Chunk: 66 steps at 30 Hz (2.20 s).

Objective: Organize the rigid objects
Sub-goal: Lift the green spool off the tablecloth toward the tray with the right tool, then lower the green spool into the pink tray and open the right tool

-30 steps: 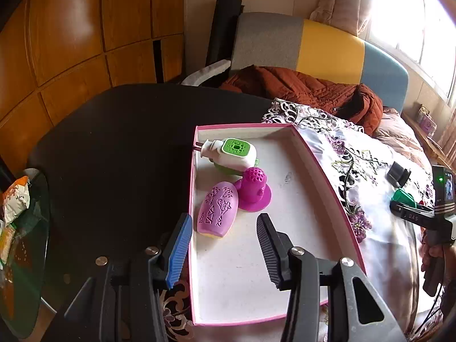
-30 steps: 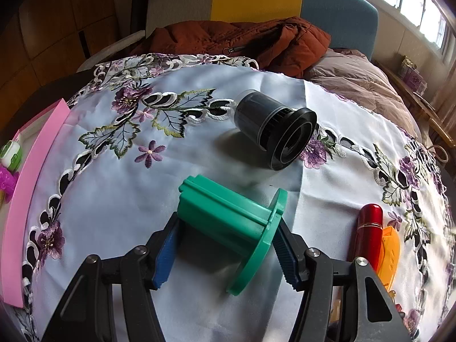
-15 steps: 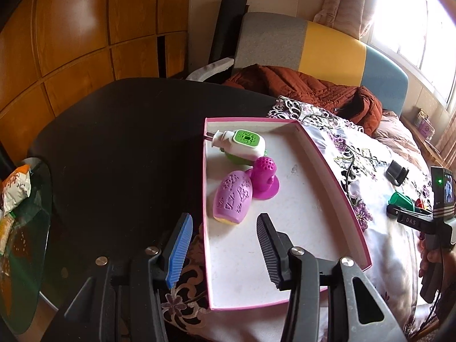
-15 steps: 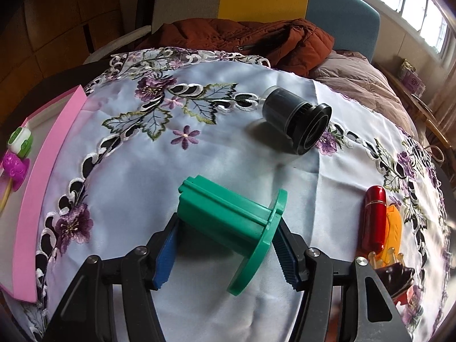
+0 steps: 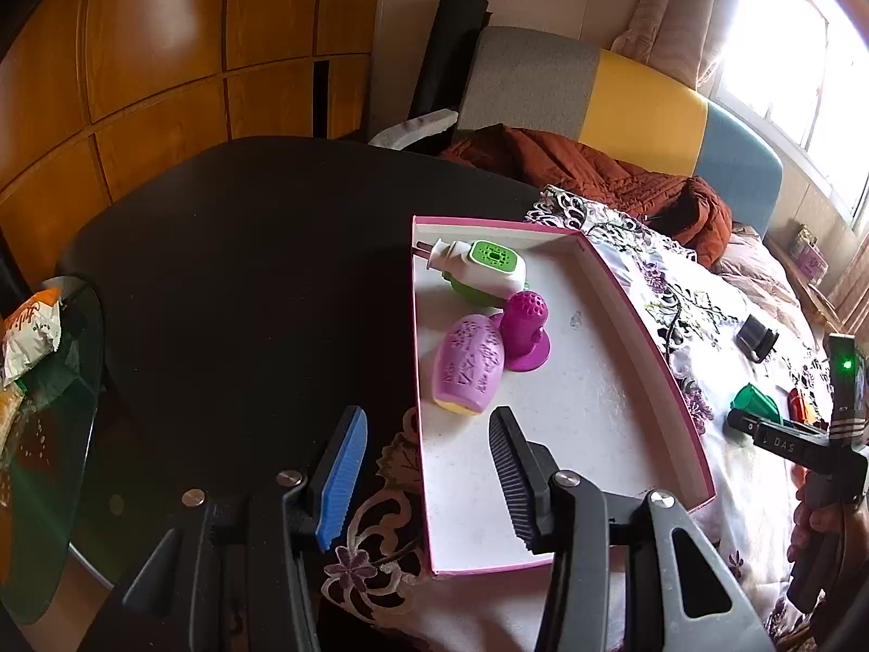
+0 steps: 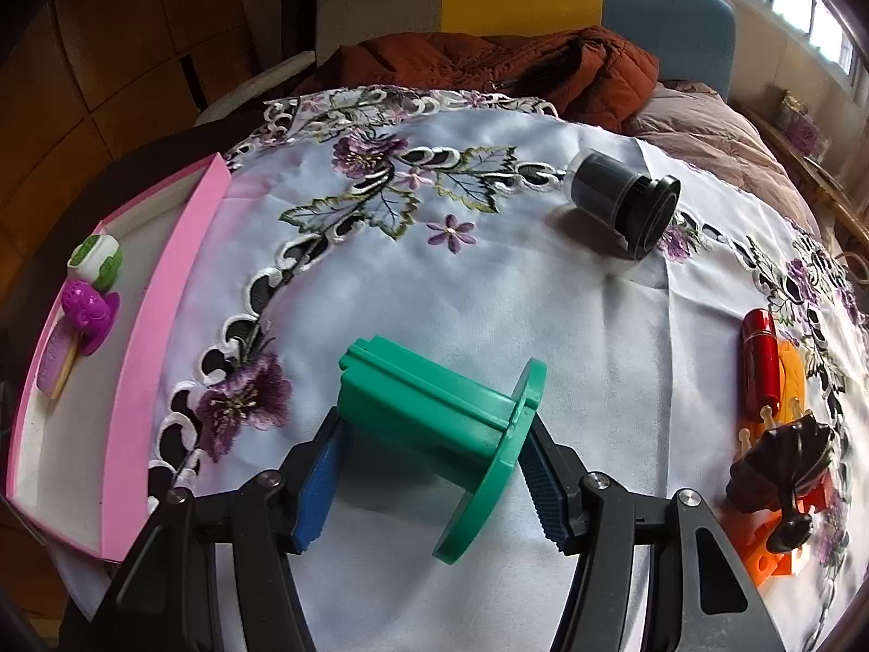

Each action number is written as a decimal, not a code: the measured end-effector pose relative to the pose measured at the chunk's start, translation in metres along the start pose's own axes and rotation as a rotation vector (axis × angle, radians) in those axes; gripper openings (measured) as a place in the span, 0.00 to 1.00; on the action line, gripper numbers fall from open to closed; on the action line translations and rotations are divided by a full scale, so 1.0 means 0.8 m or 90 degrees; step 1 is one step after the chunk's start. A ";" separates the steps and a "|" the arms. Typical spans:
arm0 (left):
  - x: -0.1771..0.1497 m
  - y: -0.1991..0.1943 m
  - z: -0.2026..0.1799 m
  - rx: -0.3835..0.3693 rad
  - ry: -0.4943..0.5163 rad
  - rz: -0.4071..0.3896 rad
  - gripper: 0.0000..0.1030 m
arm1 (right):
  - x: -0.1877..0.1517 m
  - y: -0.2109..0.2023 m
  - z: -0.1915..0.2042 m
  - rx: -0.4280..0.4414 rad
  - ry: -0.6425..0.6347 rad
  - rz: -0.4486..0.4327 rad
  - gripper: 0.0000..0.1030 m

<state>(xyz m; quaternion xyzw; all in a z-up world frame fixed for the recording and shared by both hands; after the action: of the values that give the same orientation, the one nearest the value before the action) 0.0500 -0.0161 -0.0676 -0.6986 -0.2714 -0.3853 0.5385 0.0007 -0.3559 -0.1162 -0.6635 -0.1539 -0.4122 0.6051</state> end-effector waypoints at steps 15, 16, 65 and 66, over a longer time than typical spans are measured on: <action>-0.006 0.003 0.027 0.008 -0.028 -0.003 0.46 | 0.072 -0.041 0.134 0.129 -0.049 -0.093 0.60; -0.006 0.003 0.028 0.008 -0.029 -0.002 0.46 | 0.076 -0.039 0.146 0.136 -0.058 -0.093 0.60; 0.000 -0.016 0.009 0.012 0.027 -0.014 0.46 | 0.071 -0.043 0.132 0.087 -0.077 -0.126 0.81; -0.001 -0.017 0.006 0.009 0.030 -0.013 0.46 | 0.069 -0.046 0.125 0.082 -0.075 -0.128 0.81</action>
<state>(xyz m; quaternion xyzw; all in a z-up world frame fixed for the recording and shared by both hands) 0.0404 -0.0077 -0.0613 -0.6823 -0.2687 -0.4055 0.5457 0.0451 -0.2710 -0.0436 -0.6274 -0.2807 -0.4203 0.5924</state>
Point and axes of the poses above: each gripper's, at about its wrist camera, not at the fingertips, and y roughly the way its jaws point, z to its left, x to its top, the point moved 3 cm from there along y, roughly the way its jaws point, and after that the axes turned 15 degrees about -z, right-handed, at the moved point
